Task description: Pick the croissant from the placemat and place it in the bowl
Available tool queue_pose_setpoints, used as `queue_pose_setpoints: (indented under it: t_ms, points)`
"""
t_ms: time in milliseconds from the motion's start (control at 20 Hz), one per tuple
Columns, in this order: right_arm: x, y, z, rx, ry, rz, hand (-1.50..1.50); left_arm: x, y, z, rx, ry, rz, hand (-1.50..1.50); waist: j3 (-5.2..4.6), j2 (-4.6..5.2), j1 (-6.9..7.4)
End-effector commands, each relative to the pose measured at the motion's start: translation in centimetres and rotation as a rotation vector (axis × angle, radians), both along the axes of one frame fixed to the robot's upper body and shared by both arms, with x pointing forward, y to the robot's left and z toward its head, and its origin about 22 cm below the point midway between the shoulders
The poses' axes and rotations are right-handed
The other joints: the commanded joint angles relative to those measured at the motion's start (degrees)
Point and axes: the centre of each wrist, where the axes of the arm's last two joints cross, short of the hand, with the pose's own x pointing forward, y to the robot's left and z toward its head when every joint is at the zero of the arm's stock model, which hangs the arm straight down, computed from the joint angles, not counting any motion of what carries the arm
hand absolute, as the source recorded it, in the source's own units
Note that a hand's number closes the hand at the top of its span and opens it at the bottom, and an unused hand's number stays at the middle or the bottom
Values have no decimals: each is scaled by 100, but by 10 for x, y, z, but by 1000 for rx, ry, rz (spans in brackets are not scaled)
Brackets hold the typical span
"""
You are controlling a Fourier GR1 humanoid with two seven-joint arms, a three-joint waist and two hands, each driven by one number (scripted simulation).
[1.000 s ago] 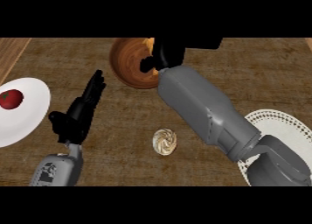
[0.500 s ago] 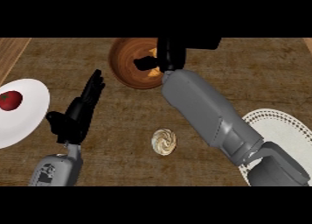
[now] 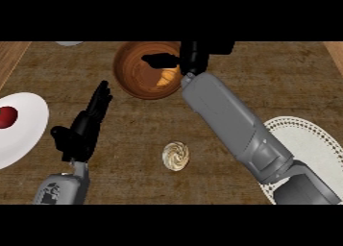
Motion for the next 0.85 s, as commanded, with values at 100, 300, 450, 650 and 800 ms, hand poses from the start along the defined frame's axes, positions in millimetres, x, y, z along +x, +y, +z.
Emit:
queue_pose_setpoints:
  t_ms: [100, 300, 450, 650, 800]
  points:
    - [-6, -15, -9, 157, 16, 46, -150, -1, 15, -7, -2, 20, 28, 0, -1, -36, -97]
    - [-23, -37, -26, 163, 4, 122, -150, -17, -5, -3, -11, -5, 21, 0, 0, -74, -181]
    - [-31, -48, -34, 179, 20, 181, -150, -8, 13, -6, 11, 4, 39, 0, -1, -60, -177]
    - [-40, -56, -50, 161, 15, 201, -150, 2, 18, -3, -5, 16, 43, 0, -2, -51, -158]
    - [-52, -61, -61, 155, 19, 204, -150, -1, 22, -11, -4, 24, 25, 0, -2, -54, -160]
